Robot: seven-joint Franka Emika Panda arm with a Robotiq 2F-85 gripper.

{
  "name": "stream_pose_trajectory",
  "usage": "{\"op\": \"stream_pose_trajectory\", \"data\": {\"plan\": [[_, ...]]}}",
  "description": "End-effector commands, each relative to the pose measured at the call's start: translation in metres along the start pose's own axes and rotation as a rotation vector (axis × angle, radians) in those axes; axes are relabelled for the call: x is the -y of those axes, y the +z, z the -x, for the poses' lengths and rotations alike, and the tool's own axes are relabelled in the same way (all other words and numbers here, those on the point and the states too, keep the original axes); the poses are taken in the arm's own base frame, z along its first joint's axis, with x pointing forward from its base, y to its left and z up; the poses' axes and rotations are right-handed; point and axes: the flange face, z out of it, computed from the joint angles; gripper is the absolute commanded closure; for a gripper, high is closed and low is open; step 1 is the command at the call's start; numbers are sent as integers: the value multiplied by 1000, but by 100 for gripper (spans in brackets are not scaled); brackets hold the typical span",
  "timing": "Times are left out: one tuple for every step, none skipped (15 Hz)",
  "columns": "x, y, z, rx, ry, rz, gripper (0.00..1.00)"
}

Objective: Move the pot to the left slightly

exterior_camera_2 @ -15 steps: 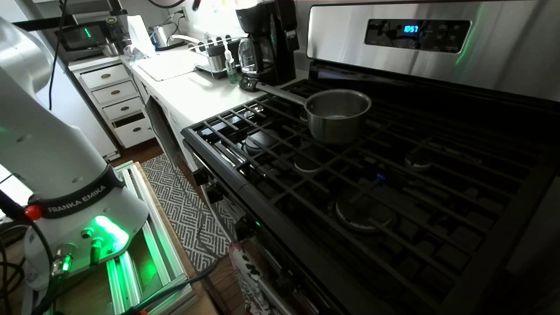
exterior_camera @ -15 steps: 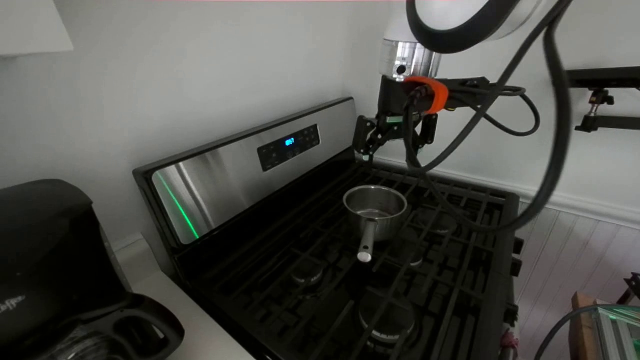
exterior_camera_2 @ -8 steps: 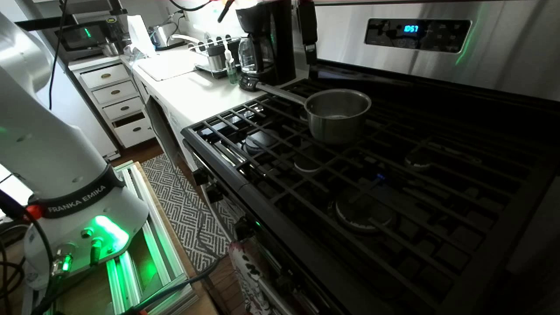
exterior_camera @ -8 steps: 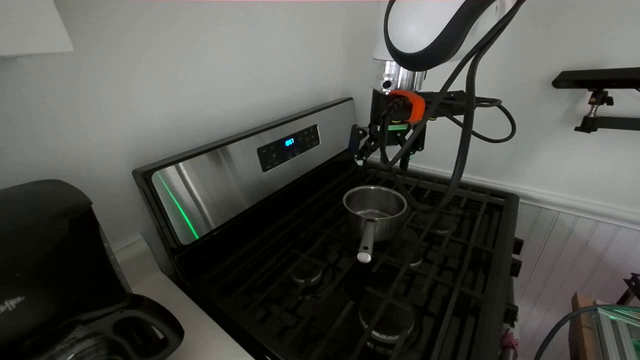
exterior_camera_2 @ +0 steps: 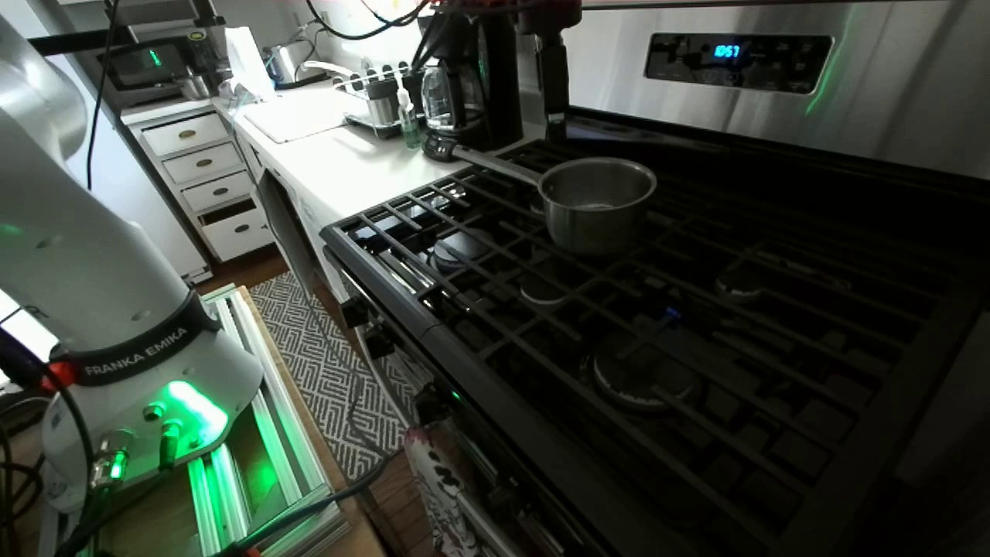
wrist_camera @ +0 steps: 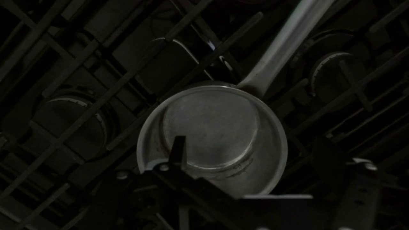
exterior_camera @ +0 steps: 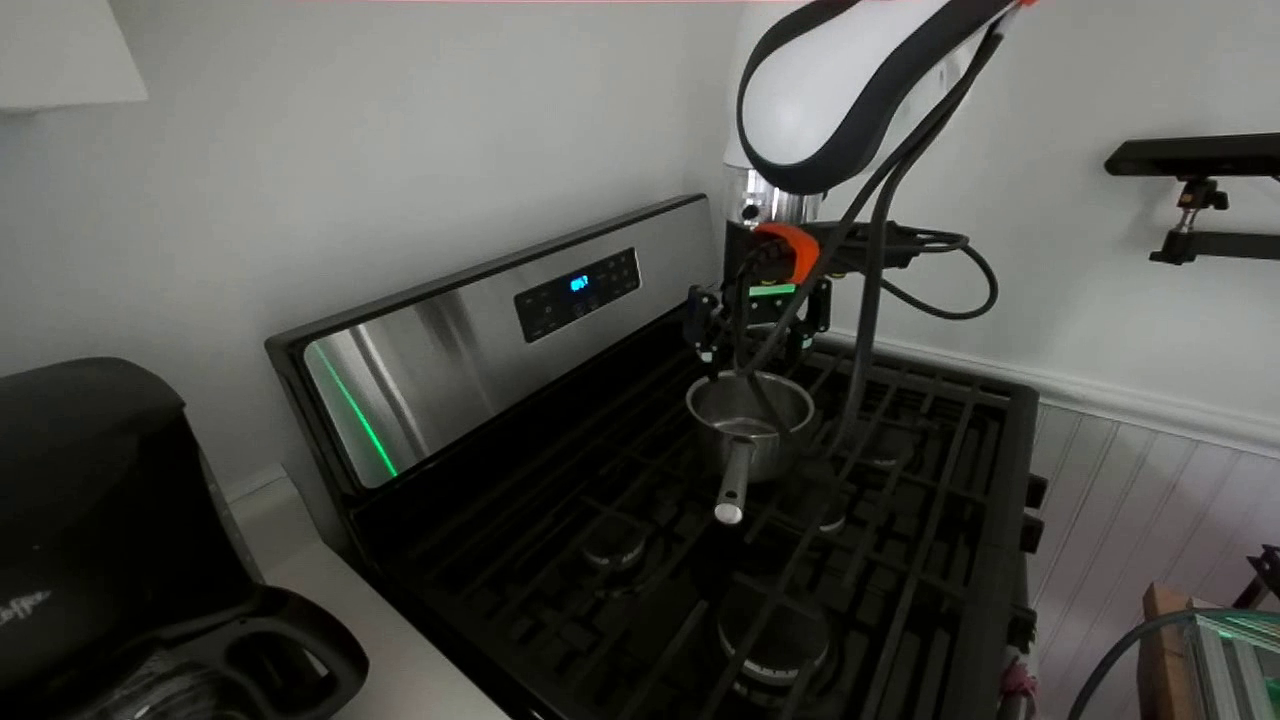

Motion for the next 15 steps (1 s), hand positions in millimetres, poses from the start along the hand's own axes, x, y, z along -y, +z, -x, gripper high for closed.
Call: {"op": "stream_pose_trajectory", "data": {"plan": [[18,27,-18,13,30,2,0],[20,33,-21,20,31,-1,0],[22,39,-24,23,35,0,0],[24,44,-26,37,24,-5,0],[26,49,-29,38,24,-4,0],[28,53,-32,41,26,-5,0],[29,57,-35,37,30,-7,0],[31,60,-37,34,24,-15,0],[33,63,-39,30,24,-20,0],[34,66,-42,21,30,-20,0],[35,70,-45,10,36,-20,0],[36,72,-49,4,42,-23,0],[36,75,-52,-2,45,-23,0],[36,76,-56,-9,49,-26,0],[35,79,-59,-10,54,-24,0]]}}
